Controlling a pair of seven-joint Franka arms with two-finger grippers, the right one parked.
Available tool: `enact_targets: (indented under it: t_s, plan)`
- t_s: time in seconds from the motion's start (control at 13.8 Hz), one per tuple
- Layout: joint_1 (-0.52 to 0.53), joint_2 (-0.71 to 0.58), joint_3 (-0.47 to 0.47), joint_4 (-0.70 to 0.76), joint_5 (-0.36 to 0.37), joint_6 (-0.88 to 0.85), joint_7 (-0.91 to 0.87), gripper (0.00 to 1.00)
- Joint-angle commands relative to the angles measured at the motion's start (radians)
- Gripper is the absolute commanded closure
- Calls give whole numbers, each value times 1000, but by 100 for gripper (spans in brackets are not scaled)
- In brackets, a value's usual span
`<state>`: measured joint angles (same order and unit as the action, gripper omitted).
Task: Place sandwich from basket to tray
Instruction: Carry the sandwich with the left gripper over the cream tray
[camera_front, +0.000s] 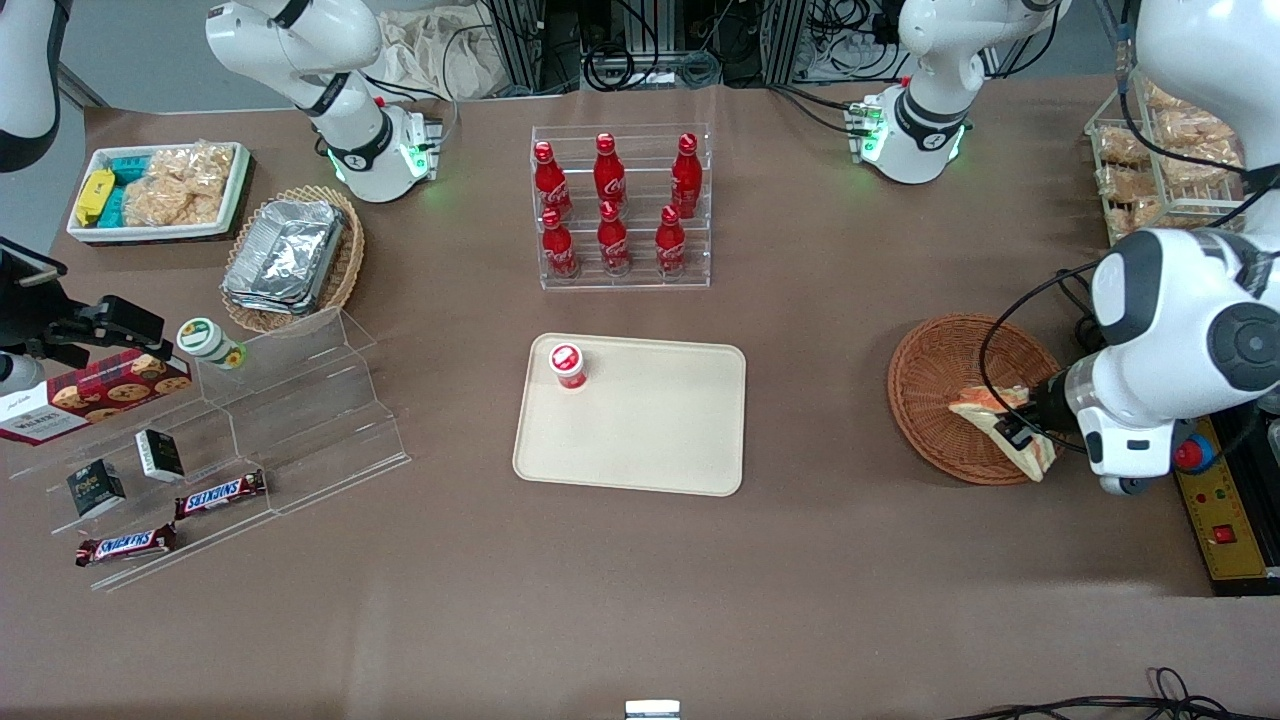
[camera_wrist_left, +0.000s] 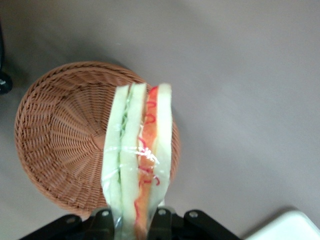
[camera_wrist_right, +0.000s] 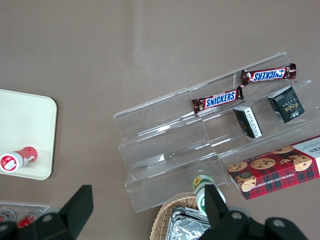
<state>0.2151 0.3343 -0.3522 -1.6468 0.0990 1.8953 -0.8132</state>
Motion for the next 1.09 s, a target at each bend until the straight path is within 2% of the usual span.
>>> enact_targets:
  t_s: [0.0,0.29,0.51,0.58,0.65,0.94,1.01]
  plan:
    - [-129,66,1,166,7,-56,128,100]
    - [-328,132,-2,206,4,-114,164,100]
    - [-486,274,1,267,10,-94,167,100]
    - [-529,326,2,292,33,-81,167,100]
    - [-551,371,2,309,68,-56,161,100]
    - [-585,466,4,312,82,77,137,100]
    - [-585,482,4,312,81,103,132,95]
